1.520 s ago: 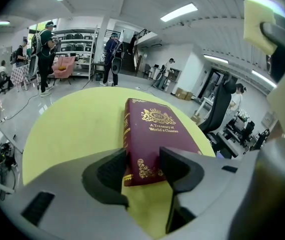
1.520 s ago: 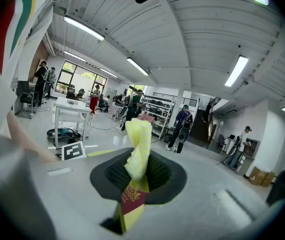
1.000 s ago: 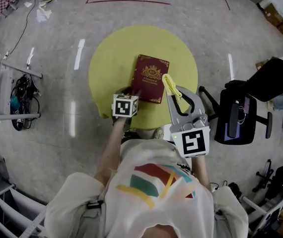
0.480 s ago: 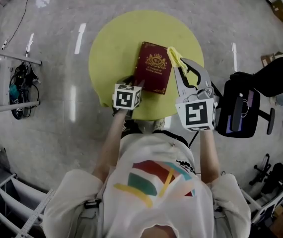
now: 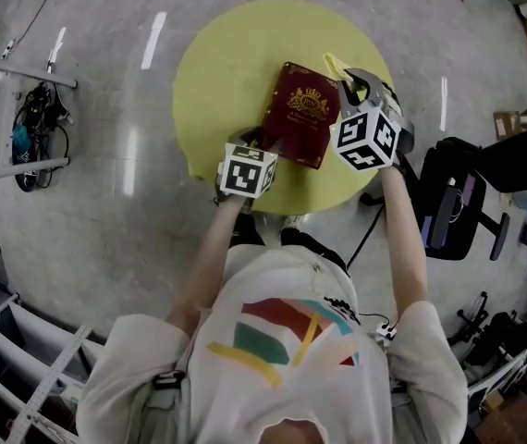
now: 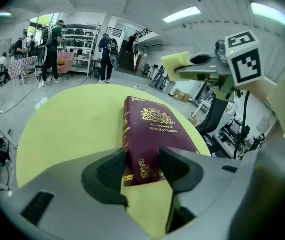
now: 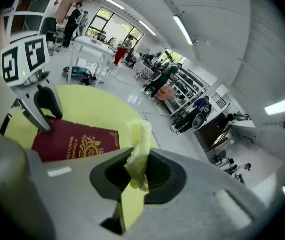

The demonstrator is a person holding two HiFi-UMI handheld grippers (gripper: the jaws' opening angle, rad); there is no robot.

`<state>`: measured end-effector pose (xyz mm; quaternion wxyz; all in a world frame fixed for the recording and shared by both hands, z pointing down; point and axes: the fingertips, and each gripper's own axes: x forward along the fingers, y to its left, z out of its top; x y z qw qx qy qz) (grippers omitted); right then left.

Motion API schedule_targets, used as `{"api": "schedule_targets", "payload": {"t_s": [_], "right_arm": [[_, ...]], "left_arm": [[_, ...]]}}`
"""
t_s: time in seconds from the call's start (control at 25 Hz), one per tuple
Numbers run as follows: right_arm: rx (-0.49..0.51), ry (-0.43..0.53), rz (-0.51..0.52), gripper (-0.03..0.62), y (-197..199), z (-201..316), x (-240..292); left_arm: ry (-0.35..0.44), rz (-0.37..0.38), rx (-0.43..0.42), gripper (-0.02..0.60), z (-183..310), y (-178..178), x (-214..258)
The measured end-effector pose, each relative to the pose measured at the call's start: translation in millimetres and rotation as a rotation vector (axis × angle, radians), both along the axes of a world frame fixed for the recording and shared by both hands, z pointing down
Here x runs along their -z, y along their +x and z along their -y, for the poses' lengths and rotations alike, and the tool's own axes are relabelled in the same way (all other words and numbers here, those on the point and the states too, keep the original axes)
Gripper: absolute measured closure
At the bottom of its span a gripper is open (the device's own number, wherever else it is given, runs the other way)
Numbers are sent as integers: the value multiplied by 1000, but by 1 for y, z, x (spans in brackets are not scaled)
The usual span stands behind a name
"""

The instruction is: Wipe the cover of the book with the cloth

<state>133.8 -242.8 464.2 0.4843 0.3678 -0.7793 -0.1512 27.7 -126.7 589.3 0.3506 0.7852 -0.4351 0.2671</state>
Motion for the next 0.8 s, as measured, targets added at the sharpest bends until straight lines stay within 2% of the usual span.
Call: {"api": "schedule_targets", "payload": {"t_s": [0.2,0.32,0.56,0.8], "right_arm": [[40,-136,-162,565,4,11,-60],[35,-176,-245,565,15,15,-83],[-30,-229,-295,565,28,24,-106],[-13,-269,-335,565,26,19,-121]], "left_arm": [[-3,-6,1,371,0,-1,-1],[0,-7,1,371,-1,-1,-1],[1,-10,6,371,0,0,0],[4,-16,11,371,-1,1,-1]]}}
